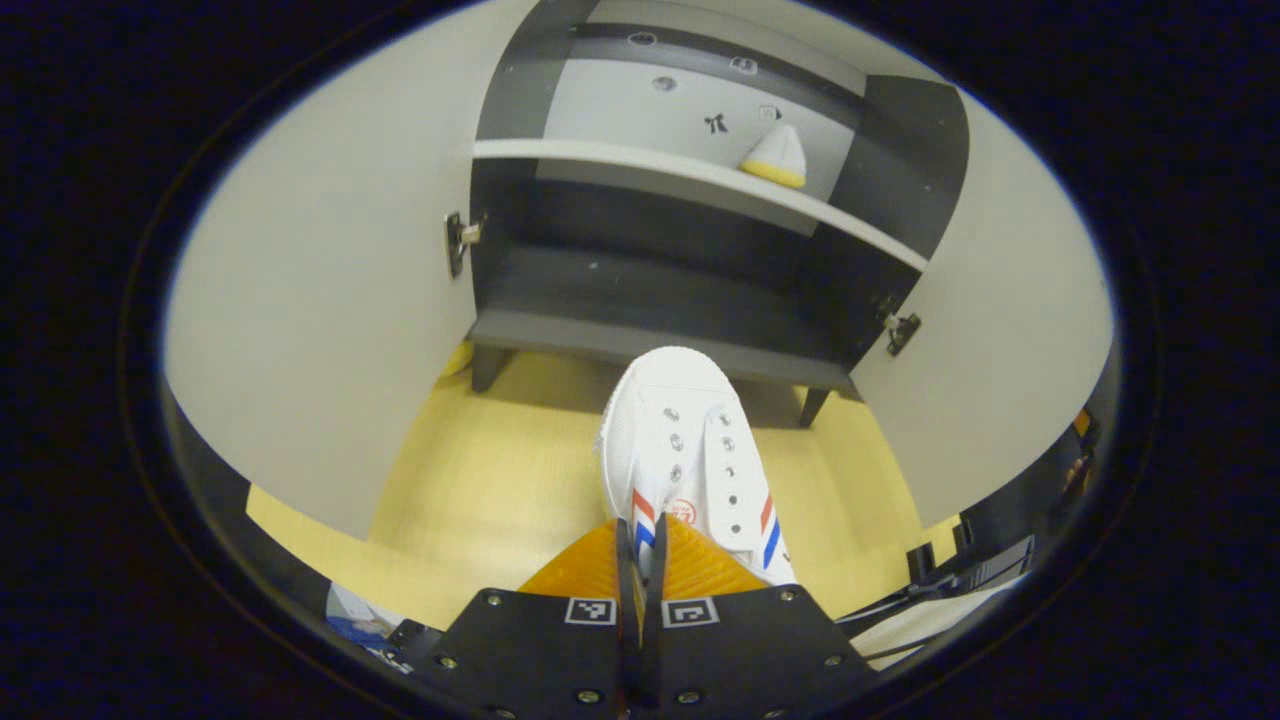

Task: Grab one shoe with the right hand and put it into the shoe cabinet, grab the other shoe with the left hand and put it into the shoe cabinet; then close the right door with the right hand and the left door with the left hand.

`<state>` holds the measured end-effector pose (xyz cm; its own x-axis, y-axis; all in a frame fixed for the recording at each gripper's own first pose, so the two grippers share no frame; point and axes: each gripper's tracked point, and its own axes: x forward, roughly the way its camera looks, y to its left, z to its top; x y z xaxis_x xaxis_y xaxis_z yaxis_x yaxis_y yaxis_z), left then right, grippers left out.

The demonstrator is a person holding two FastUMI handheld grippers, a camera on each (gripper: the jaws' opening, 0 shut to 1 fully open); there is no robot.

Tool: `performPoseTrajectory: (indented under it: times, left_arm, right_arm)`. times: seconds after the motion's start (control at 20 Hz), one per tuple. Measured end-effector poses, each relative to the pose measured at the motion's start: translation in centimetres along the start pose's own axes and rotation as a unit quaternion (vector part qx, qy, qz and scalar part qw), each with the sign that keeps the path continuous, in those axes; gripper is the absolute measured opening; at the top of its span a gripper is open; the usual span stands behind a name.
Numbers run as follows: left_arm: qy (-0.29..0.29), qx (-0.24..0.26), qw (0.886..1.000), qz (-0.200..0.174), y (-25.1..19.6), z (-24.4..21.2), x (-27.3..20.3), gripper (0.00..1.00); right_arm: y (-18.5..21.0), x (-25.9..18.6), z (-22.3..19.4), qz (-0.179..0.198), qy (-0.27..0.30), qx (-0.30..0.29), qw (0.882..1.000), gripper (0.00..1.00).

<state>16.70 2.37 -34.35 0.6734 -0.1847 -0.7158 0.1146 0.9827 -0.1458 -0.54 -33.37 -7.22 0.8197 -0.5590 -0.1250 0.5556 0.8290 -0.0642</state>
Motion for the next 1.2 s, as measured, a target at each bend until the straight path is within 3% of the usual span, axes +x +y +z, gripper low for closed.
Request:
performPoseTrajectory:
  times: [0.25,0.45,0.8,1.2]
  left_arm:
    - [-0.096,0.016,0.995,-0.013,2.4,9.9,-6.7,0.01]
    - [-0.155,0.033,0.987,-0.029,3.4,13.1,-9.0,0.01]
    - [-0.228,0.048,0.972,-0.024,3.0,12.8,-9.0,0.01]
    - [-0.216,0.074,0.973,-0.011,3.2,12.7,-9.1,0.01]
  right_arm:
    - [1.3,1.1,0.3,0.012,-0.003,0.007,1.0,0.97]
    - [2.0,1.5,0.3,0.018,-0.002,0.005,1.0,0.97]
    - [1.4,1.4,2.3,0.004,-0.023,0.03,0.999,0.97]
    - [-0.4,0.7,3.1,-0.023,-0.03,0.037,0.999,0.97]
